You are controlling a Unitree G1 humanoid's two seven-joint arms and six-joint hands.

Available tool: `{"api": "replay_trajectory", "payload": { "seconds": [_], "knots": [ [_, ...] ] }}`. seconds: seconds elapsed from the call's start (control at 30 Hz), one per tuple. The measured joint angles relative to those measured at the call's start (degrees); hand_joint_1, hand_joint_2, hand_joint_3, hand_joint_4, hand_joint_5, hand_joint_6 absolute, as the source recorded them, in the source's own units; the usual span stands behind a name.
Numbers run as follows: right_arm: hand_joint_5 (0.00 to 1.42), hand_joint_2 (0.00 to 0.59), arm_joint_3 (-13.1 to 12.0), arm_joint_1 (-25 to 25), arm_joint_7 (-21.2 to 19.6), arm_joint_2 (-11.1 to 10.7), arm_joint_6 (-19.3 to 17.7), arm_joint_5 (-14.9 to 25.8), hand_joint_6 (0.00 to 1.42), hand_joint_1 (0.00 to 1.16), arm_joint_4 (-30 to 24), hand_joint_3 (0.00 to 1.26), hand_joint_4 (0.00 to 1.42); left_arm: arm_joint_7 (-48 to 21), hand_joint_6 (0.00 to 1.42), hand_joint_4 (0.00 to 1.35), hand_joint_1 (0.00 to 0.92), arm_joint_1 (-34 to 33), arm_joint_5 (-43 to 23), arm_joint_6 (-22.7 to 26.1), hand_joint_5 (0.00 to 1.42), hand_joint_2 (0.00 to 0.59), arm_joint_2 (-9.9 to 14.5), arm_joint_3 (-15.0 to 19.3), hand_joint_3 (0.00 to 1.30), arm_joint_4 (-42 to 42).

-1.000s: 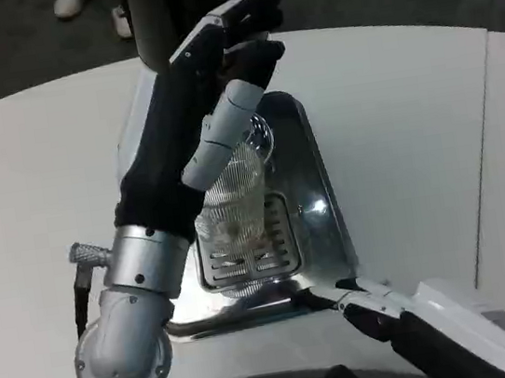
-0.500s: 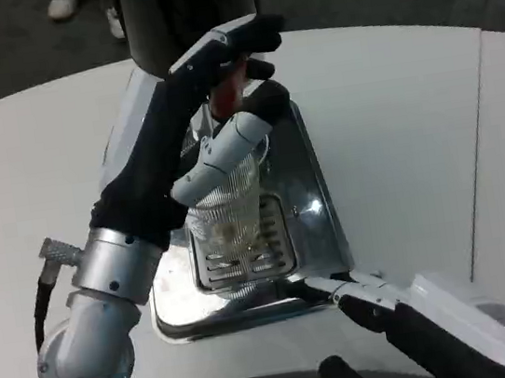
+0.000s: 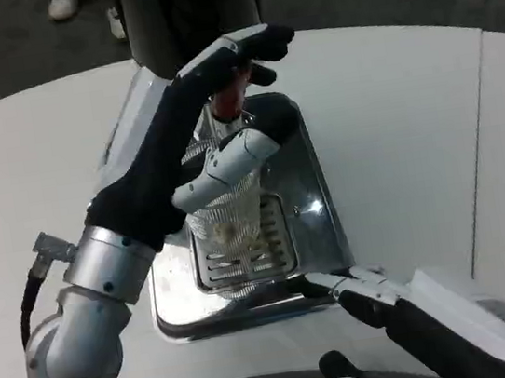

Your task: Grasp the cup under the faucet to collect the drink, then remove the cup.

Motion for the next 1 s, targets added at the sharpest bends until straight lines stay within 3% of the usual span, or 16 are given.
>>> {"api": "replay_trajectory", "payload": {
  "seconds": [0.3,0.53,0.57,0.7,0.77,0.87,1.0],
  "knots": [
    [0.06,0.549,0.01,-0.32,-0.16,0.17,0.0,-0.01,0.02,0.4,0.18,0.14,0.14,0.31,0.3,0.31,0.0,-0.33,1.34,-1.81,0.38,0.089,1.66,-0.06,0.33,0.82],
    [0.06,0.506,0.98,-1.44,-1.22,1.6,0.02,-0.89,0.03,0.43,1.59,0.13,0.14,1.0,0.3,0.31,0.0,-0.01,4.17,-2.95,0.38,0.088,2.92,-0.09,0.34,0.53],
    [0.06,0.446,1.06,-1.5,-1.38,1.87,0.02,-0.9,0.06,0.5,1.89,0.13,0.14,1.04,0.3,0.31,0.0,0.06,4.56,-3.16,0.38,0.088,3.1,-0.08,0.34,0.44],
    [0.07,0.363,1.75,-3.13,-3.39,3.37,0.04,-0.95,0.13,0.64,4.8,0.11,0.14,1.39,0.3,0.31,0.0,0.75,5.13,-3.44,0.39,0.088,3.8,-0.05,0.34,-0.12],
    [0.08,0.276,1.86,-3.84,-4.63,4.37,0.03,-0.89,0.16,0.71,5.91,0.12,0.15,1.41,0.3,0.31,0.0,0.76,5.2,-3.48,0.39,0.089,3.92,-0.05,0.34,-0.15],
    [0.12,0.228,1.22,-4.13,-8.47,6.48,-0.02,-0.76,0.21,0.79,7.67,0.13,0.17,1.4,0.3,0.32,0.0,0.76,5.21,-3.54,0.39,0.089,3.98,-0.05,0.34,-0.16],
    [0.11,0.199,0.55,-4.16,-13.35,8.85,-0.65,-0.33,0.23,0.81,8.96,0.09,0.15,1.41,0.3,0.32,0.0,0.77,5.22,-3.54,0.39,0.09,3.99,-0.04,0.34,-0.16]
  ]
}}
